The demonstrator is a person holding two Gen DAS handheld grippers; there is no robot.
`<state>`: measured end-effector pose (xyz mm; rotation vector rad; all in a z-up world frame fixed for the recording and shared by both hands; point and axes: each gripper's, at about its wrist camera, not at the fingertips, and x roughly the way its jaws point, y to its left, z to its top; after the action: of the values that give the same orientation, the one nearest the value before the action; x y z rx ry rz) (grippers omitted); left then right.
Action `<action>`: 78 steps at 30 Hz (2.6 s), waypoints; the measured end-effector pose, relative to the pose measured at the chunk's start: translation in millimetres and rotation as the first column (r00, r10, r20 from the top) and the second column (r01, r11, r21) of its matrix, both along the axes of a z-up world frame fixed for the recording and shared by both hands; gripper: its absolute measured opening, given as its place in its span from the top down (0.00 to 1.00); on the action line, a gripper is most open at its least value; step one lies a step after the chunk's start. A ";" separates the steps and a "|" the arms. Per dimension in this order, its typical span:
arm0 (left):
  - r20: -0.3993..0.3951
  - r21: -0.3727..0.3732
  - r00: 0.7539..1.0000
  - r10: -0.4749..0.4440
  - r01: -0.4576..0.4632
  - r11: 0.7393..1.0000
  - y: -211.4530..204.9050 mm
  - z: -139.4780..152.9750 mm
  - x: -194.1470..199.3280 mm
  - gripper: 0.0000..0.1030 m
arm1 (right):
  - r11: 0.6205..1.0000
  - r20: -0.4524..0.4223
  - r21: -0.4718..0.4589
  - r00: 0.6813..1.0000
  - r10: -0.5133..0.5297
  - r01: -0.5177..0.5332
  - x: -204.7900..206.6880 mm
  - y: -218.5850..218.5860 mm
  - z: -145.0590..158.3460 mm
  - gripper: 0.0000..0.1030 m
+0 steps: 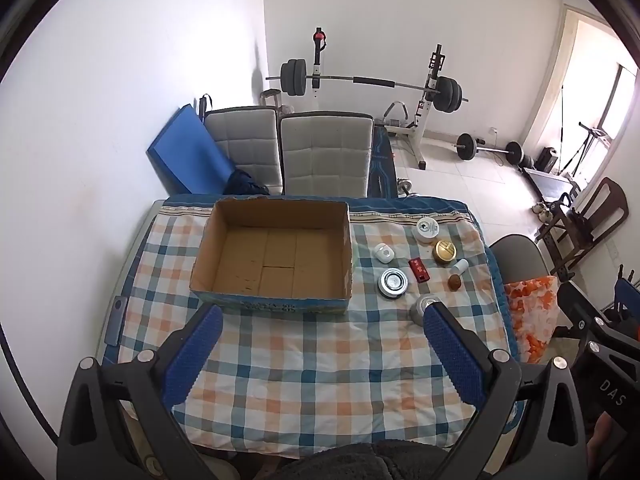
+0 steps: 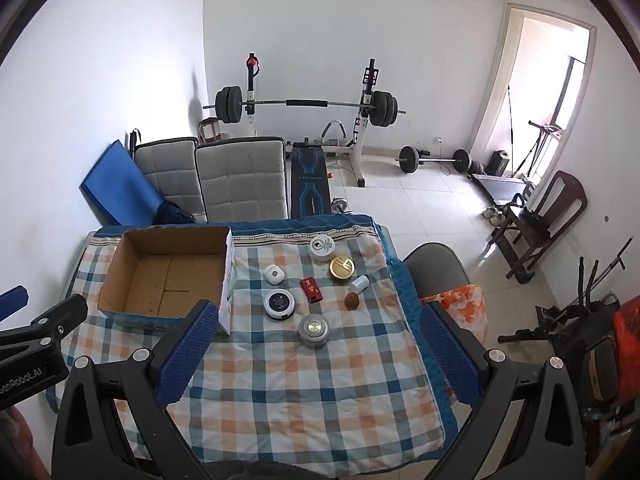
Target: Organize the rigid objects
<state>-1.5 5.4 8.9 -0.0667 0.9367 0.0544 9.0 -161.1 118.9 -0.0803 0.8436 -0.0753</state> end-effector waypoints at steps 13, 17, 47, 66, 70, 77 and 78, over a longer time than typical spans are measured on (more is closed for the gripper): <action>0.015 0.008 1.000 -0.006 0.006 1.000 -5.5 0.4 -4.8 0.00 | 1.000 0.026 -0.016 1.000 -0.013 0.013 -6.8 7.5 7.5 0.00; 0.012 0.006 1.000 -0.009 0.009 1.000 -5.5 2.0 -4.0 0.00 | 1.000 0.039 -0.012 0.999 -0.024 0.024 -8.2 5.3 8.3 0.00; 0.060 0.031 0.998 -0.003 0.001 1.000 -10.0 18.4 -6.0 0.00 | 0.999 0.059 -0.028 0.998 -0.018 0.019 -7.7 9.2 11.8 0.00; 0.055 0.032 0.998 -0.005 0.003 0.999 -11.5 18.3 -3.8 0.00 | 1.000 0.056 -0.022 0.998 -0.015 0.016 -8.7 7.5 10.2 0.00; 0.050 0.035 0.999 -0.005 0.004 0.999 -15.2 16.8 -2.6 0.00 | 1.000 0.051 -0.018 0.999 -0.016 0.017 -8.4 5.3 7.6 0.00; -0.003 0.033 1.000 -0.012 0.012 0.999 -27.9 -5.8 10.3 0.00 | 1.000 -0.009 0.007 1.000 -0.027 0.027 7.2 -11.4 -16.1 0.00; -0.015 0.033 1.000 -0.009 0.010 0.999 -30.0 -11.0 16.1 0.00 | 0.999 -0.023 0.014 0.999 -0.033 0.033 12.5 -15.6 -22.4 0.00</action>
<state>14.6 -24.6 -2.1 -0.0311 0.9502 0.0618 21.5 -176.7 96.6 -0.0542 0.8685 -0.0995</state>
